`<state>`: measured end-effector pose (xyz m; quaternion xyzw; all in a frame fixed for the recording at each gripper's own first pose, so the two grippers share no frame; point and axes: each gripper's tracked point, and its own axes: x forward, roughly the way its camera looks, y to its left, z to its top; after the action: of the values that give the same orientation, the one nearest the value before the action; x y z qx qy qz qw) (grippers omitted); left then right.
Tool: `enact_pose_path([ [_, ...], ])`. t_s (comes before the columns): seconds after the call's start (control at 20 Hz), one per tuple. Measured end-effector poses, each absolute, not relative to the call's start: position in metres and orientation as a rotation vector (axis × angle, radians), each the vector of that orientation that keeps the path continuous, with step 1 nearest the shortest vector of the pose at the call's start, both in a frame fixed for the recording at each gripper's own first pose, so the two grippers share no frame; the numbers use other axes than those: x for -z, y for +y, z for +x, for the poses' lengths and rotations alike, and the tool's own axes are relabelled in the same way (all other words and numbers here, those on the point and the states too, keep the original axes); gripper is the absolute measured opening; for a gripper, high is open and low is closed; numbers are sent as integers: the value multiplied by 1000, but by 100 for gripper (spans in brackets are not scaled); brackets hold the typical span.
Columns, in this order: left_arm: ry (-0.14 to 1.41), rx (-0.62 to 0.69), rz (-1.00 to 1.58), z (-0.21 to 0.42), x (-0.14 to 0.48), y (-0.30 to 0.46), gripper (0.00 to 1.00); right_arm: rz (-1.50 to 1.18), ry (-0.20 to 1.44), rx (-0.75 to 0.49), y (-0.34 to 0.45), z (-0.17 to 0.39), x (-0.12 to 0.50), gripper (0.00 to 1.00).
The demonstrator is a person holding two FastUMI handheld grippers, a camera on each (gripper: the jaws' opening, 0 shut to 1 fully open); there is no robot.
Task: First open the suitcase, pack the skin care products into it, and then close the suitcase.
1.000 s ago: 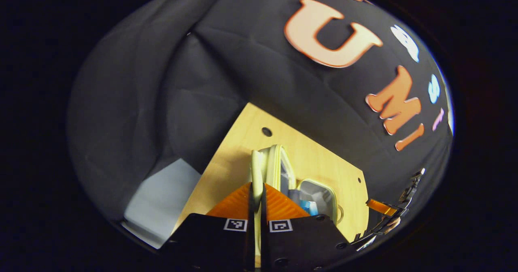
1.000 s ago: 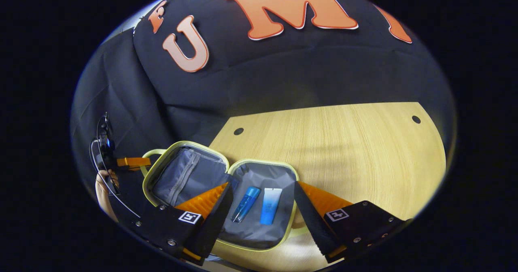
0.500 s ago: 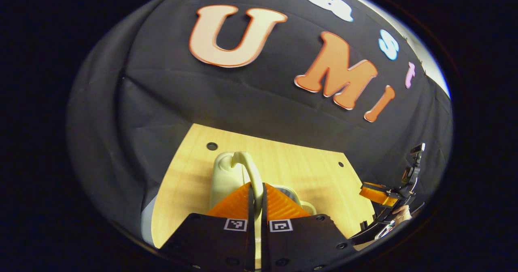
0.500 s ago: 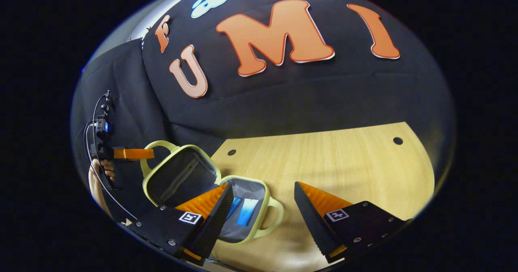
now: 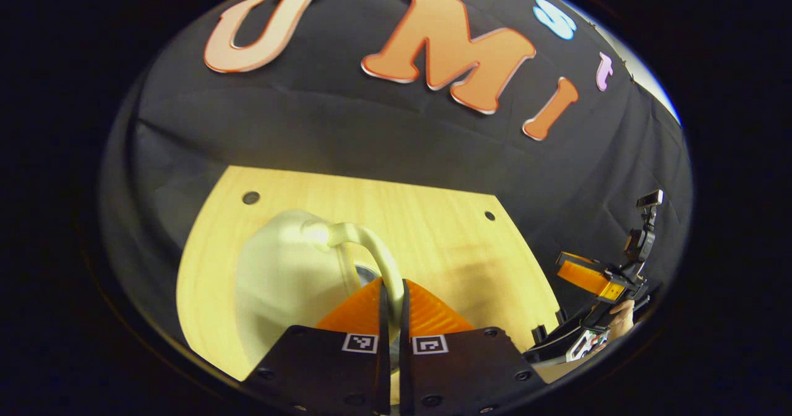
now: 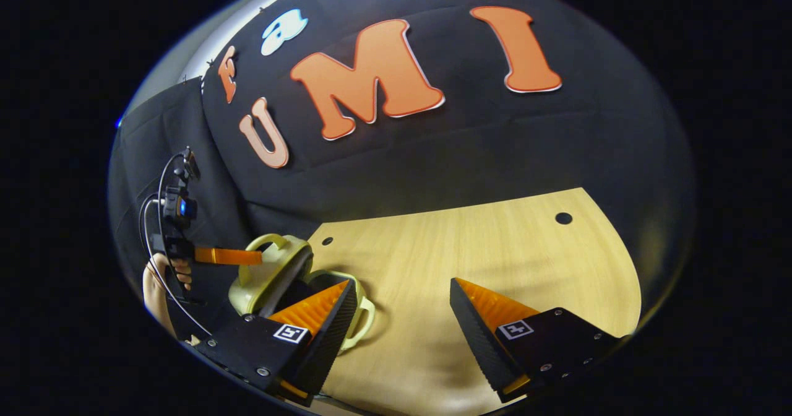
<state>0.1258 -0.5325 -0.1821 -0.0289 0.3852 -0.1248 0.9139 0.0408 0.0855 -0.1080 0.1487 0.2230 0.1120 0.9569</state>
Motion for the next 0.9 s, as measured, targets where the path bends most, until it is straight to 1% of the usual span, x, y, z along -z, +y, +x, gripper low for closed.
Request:
enact_pose_path([
  [0.15, 859, 256, -39, 136, 222, -558, 6, 327, 464, -180, 44, 25, 118, 96],
  [0.35, 950, 237, 34, 137, 280, -587, 6, 338, 491, -138, 10, 6, 134, 96],
  [0.4, 971, 234, 43, 136, 296, -594, 6, 338, 497, -128, 4, 3, 138, 96],
  [0.45, 992, 230, 46, 135, 315, -603, 8, 339, 502, -120, -2, -2, 141, 96],
  [0.55, 1032, 215, 47, 129, 345, -609, 6, 334, 513, -102, -12, -11, 150, 96],
  [0.75, 1055, 218, 101, 123, 383, -612, 6, 365, 559, -98, -17, -24, 162, 96],
  [0.8, 1064, 209, 117, 121, 387, -615, 10, 373, 565, -96, -17, -26, 164, 96],
  [0.85, 1064, 209, 108, 125, 391, -619, 11, 374, 564, -94, -18, -26, 164, 96],
  [0.9, 1061, 184, 93, 126, 391, -616, 17, 370, 561, -94, -18, -26, 163, 96],
])
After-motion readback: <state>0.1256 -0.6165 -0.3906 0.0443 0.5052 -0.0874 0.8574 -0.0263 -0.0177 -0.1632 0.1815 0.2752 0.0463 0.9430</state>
